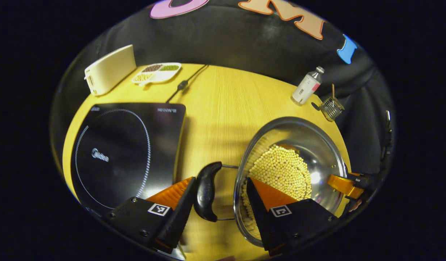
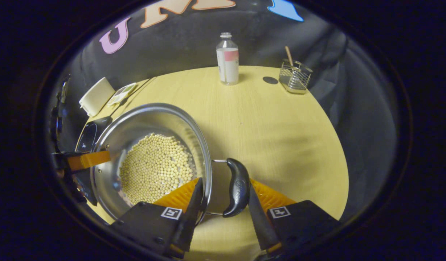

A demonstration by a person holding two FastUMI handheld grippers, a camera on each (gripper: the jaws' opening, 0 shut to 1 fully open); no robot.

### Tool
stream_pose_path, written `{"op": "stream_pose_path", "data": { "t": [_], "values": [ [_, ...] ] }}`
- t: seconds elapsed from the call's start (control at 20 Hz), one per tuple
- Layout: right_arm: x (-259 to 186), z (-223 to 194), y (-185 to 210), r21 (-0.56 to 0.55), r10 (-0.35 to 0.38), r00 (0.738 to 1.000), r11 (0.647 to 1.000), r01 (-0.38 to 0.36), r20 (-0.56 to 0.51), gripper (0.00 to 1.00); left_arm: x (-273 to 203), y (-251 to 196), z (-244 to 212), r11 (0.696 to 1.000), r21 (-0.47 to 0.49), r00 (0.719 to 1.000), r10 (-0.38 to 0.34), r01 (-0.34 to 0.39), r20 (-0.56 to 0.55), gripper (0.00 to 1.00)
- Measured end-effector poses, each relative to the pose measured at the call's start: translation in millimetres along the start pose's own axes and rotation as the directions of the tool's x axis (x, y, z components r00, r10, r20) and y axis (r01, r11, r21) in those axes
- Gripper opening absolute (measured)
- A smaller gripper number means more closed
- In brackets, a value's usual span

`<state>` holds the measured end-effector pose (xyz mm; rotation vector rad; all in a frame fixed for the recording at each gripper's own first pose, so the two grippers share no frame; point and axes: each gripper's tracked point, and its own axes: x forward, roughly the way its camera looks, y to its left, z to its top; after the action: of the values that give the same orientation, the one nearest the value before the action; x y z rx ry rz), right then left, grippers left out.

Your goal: First push the handle of the pot to place it horizontally, then grasp the pot with both hands and set it on the induction cooktop.

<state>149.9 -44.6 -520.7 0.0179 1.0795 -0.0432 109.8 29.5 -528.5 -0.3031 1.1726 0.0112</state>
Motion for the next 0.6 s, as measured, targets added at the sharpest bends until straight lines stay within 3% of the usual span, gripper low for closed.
{"op": "stream_pose_path", "data": {
  "t": [0.2, 0.25, 0.3, 0.55, 0.6],
  "values": [
    [-4.8, 5.4, 0.3, 0.058, 0.024, 1.000, 0.998, -0.024, -0.007, 0.60, 1.7, 5.4, 4.3, 0.999, 0.031, 1.000, 0.022, -0.022, 0.013, 0.79],
    [-2.0, 7.2, 1.7, 0.059, 0.028, 1.000, 0.998, -0.028, -0.004, 0.55, 1.2, 8.4, 7.4, 0.998, 0.048, 0.999, 0.032, -0.033, 0.020, 0.76],
    [-5.2, 5.7, 1.8, 0.063, 0.024, 1.000, 0.998, -0.023, -0.008, 0.59, 0.1, 10.5, 5.8, 0.998, 0.056, 0.999, 0.035, -0.036, 0.010, 0.72],
    [-3.4, 6.1, 0.8, 0.113, 0.044, 0.999, 0.993, -0.040, -0.025, 0.42, -5.4, 6.5, 3.2, 0.999, 0.052, 1.000, 0.008, -0.007, -0.012, 0.59],
    [-4.7, 2.9, 1.4, 0.116, 0.049, 0.998, 0.992, -0.045, -0.031, 0.43, -9.0, 6.5, 3.0, 0.998, 0.062, 1.000, 0.009, -0.009, -0.007, 0.58]
  ]
}}
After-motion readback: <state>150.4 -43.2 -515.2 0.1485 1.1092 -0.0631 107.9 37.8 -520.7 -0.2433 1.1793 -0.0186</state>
